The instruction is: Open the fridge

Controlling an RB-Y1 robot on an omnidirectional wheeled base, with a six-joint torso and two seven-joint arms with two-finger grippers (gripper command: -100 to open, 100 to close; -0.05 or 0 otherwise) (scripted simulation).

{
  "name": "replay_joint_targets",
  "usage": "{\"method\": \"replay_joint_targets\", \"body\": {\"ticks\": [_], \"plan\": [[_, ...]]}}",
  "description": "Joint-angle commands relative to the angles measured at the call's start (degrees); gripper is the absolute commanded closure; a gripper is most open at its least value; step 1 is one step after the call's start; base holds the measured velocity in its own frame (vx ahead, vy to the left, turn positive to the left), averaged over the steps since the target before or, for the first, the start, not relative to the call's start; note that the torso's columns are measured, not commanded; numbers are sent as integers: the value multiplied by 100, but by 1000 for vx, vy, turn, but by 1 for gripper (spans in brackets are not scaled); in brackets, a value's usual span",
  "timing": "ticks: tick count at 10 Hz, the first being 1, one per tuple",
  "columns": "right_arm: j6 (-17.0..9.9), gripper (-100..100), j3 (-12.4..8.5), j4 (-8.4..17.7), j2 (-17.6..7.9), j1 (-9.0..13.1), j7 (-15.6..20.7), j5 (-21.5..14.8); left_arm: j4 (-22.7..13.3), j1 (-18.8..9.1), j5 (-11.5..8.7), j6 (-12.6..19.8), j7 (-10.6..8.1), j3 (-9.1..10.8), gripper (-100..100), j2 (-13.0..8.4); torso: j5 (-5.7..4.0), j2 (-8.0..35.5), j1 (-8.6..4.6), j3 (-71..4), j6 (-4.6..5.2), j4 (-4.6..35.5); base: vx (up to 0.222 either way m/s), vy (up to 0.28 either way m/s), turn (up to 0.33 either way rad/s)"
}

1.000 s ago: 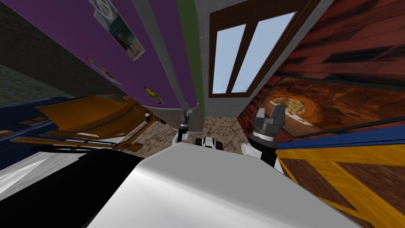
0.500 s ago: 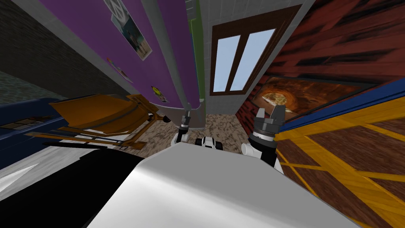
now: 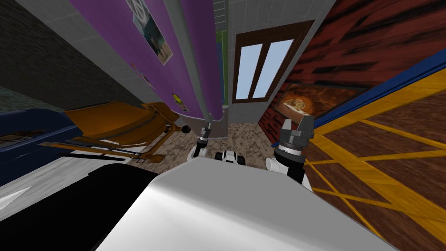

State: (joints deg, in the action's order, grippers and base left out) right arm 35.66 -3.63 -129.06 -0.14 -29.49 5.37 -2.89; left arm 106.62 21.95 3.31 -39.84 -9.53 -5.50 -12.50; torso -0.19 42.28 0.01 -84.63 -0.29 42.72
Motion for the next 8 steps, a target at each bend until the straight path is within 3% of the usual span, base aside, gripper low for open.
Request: {"method": "replay_joint_targets", "body": {"ticks": [1, 8], "plan": [[1, 0, 0, -1, -1, 0, 0, 0, 156, 154, 37, -173, -169, -143, 100, -213, -3, -22, -8, -18, 22, -21, -188, 238, -115], [0, 0, -1, -1, -2, 0, 0, 0, 468, 463, 111, -520, -507, -430, 100, -638, 15, 19, 88, -5, -12, 17, -167, 198, -61]]}}
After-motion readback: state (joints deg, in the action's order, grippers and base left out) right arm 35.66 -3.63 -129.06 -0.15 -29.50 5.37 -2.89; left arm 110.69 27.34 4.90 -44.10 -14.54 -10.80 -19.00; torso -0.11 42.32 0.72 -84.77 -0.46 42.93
